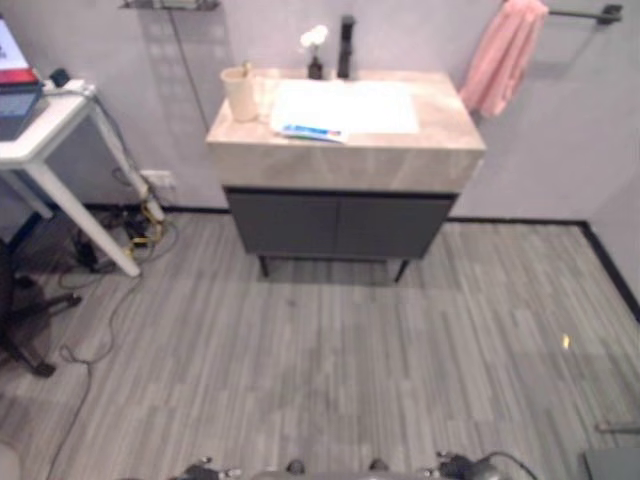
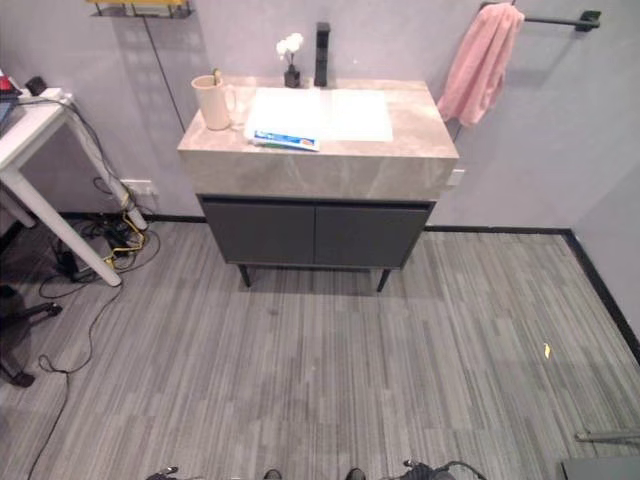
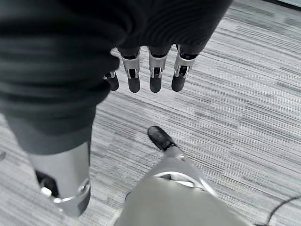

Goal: Put brush and paste in cup on sink, flatten towel.

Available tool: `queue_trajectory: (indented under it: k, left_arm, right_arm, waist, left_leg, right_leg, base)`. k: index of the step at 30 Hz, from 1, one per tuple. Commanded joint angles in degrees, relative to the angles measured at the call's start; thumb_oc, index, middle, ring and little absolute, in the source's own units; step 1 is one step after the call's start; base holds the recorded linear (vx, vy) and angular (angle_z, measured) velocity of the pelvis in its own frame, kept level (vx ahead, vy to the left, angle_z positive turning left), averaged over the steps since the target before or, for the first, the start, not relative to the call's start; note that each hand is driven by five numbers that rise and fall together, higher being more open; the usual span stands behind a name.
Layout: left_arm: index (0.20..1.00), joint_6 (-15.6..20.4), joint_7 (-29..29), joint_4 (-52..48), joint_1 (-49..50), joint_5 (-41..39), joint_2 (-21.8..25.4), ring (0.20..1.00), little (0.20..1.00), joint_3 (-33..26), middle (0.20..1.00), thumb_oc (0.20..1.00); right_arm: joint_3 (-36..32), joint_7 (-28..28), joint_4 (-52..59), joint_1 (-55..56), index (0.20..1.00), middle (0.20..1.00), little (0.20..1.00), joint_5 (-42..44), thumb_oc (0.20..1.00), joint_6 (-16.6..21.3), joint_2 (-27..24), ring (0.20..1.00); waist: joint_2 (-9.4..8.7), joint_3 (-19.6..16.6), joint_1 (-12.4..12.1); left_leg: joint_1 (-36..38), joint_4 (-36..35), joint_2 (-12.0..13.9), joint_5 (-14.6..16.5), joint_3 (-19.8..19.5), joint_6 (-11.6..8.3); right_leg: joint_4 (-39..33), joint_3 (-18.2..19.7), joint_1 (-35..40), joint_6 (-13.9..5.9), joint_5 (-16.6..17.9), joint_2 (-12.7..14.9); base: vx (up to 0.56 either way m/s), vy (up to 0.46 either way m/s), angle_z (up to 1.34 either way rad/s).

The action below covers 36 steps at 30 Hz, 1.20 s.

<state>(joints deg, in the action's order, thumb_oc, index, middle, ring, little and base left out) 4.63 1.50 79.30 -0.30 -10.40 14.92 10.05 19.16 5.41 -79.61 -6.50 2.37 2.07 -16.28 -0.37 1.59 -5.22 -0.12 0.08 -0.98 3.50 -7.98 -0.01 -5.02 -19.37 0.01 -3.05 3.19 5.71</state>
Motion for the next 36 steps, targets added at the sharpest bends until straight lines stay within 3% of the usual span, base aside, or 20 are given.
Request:
queue_trajectory:
  k: [1,12,22,30,34,35,36]
  left_arm:
    - [1.000,0.8,-0.3,3.4,-1.8,0.0,0.4,1.000,1.000,0.3,1.000,1.000]
    - [1.000,0.5,-0.6,3.6,-2.0,-0.1,-0.2,1.000,1.000,0.7,1.000,1.000]
    - [1.000,0.2,-1.0,5.0,-0.9,1.1,0.3,1.000,1.000,-1.0,1.000,1.000]
    - [1.000,0.2,-0.8,5.4,0.2,2.2,0.4,1.000,1.000,-2.0,1.000,1.000]
    - [1.000,0.3,-0.7,5.1,0.6,4.6,1.2,1.000,1.000,-0.8,1.000,1.000]
    - [1.000,0.2,-0.6,4.8,0.8,1.7,2.2,1.000,1.000,-2.7,1.000,1.000]
    - [1.000,0.2,-0.6,4.8,0.8,1.7,2.2,1.000,1.000,-2.7,1.000,1.000]
  right_arm:
    - [1.2,-1.2,-0.9,-1.6,1.000,1.000,1.000,0.3,1.000,0.8,0.7,1.000]
    - [1.3,-1.9,-0.9,-1.6,1.000,1.000,1.000,0.6,1.000,0.8,1.7,1.000]
    - [-3.1,-1.6,-2.9,-0.1,1.000,1.000,1.000,4.6,1.000,0.3,2.2,1.000]
    - [-4.0,-1.9,-3.3,-0.3,1.000,1.000,1.000,3.2,1.000,0.2,2.2,1.000]
    - [-3.7,-2.3,-2.0,-0.7,1.000,1.000,1.000,2.9,1.000,0.6,2.6,1.000]
    - [-4.3,-3.0,0.6,-1.0,1.000,1.000,1.000,5.1,1.000,1.3,2.7,1.000]
    - [-4.3,-3.0,0.6,-1.0,1.000,1.000,1.000,5.1,1.000,1.3,2.7,1.000]
  waist:
    - [-2.17,-0.5,0.1]
    - [-2.45,-1.1,0.2]
    - [-3.54,-1.3,-1.0]
    - [-3.13,0.2,-3.2]
    - [-2.80,1.1,-2.5]
    - [-3.01,2.0,-1.8]
    - [-3.06,1.9,-1.8]
  left_leg:
    - [-4.5,-5.1,-0.7,-3.7,-3.9,-0.42]
    - [-3.6,-5.1,-0.3,-3.5,-4.6,-1.03]
    - [-0.5,-5.1,-0.7,-1.3,-2.2,1.26]
    - [-0.7,0.4,-2.7,1.9,-0.6,3.34]
    - [-1.0,2.0,-3.8,2.6,-0.9,4.41]
    - [-1.4,3.2,-4.4,2.7,-1.0,4.93]
    - [-1.5,3.3,-4.5,2.7,-0.9,4.95]
  right_leg:
    - [0.6,1.7,3.0,-1.90,-5.1,1.4]
    - [0.0,0.0,4.9,-1.65,-5.9,0.9]
    - [1.5,1.3,5.6,-2.86,-5.9,2.1]
    - [7.6,2.5,4.3,-4.51,-6.3,4.9]
    - [13.9,4.0,1.7,-4.98,-6.5,6.1]
    - [18.5,5.3,-0.5,-5.00,-5.9,6.8]
    - [18.6,5.4,-0.6,-5.01,-6.0,6.9]
  base:
    - [0.04,-0.054,0.08]
    - [0.03,-0.029,0.08]
    - [0.05,0.077,-0.03]
    - [0.01,0.159,-0.17]
    - [-0.03,0.222,-0.01]
    - [-0.05,0.169,0.01]
    - [-0.07,0.261,0.01]
